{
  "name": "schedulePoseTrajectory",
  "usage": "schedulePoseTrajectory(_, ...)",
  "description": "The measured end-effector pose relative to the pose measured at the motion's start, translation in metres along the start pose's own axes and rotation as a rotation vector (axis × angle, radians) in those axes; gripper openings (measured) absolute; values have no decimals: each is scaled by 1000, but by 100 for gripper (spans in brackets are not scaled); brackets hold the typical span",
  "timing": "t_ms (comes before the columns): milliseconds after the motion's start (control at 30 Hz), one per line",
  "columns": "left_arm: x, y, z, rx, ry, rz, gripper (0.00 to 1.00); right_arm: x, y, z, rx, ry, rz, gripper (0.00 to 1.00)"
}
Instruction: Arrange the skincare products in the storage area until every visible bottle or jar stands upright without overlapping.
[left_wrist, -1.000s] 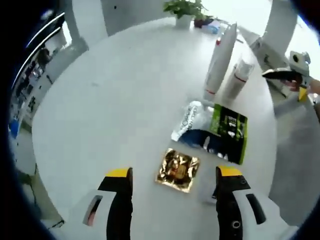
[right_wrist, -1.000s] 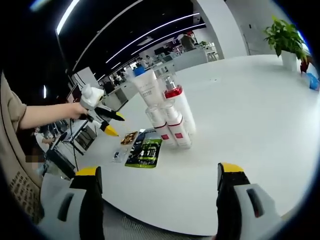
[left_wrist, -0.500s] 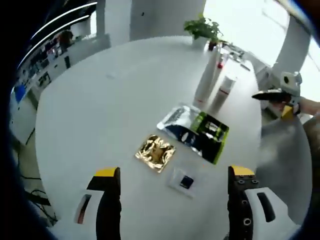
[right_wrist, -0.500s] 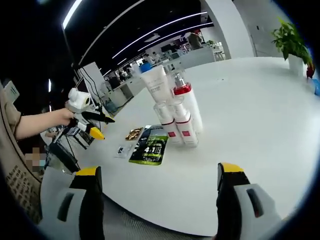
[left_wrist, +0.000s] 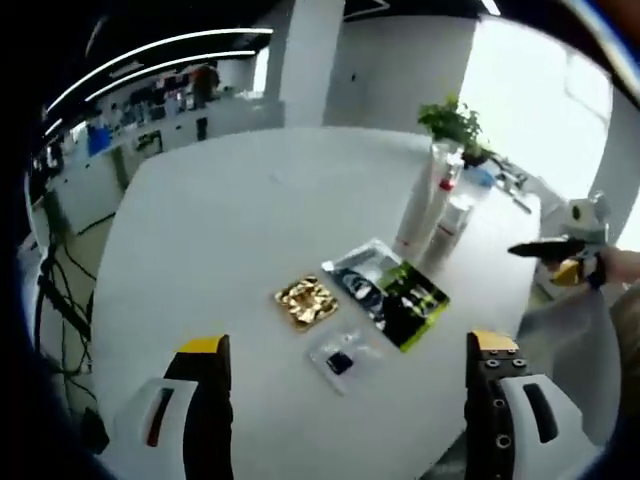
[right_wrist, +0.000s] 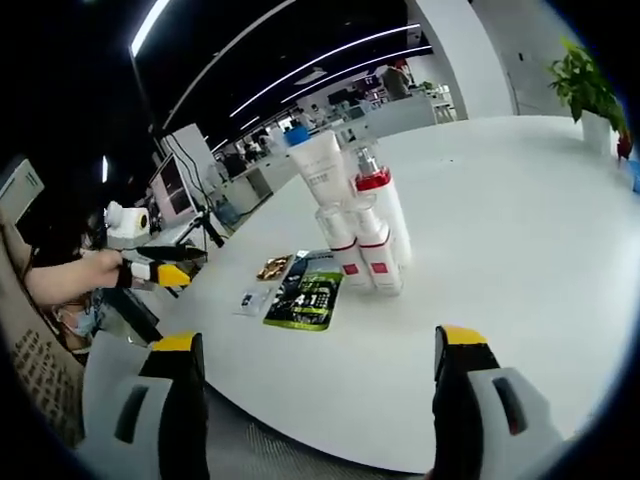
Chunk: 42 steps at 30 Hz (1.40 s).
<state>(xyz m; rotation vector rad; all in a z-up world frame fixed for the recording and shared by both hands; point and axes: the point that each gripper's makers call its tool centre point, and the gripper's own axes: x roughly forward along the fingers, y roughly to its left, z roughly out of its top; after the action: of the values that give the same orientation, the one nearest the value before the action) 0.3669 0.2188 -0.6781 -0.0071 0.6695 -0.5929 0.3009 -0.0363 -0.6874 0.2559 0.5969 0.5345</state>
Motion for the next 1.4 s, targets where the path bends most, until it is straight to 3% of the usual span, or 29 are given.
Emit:
schedulePoseTrajectory(167,-9,4,-16,-20,-8,69,96,1,2,0,-6,2,8,95)
schedulePoseTrajectory(300,-18,2,-19,-56,-54,100,96,1,3,0,-8,6,11,95)
schedulePoseTrajectory(467,-26,0,-27,-37,-78,143,94,1,2,-1,-13,6,11,95)
schedulePoseTrajectory(833,-32,-4,-40,-58,-82,156,95,1,4,-2,-23,17,15,95)
schedulePoseTrajectory(1400,-30,-4,-37,-31,-93,165,94,2,3,-4,-27,25,13,95)
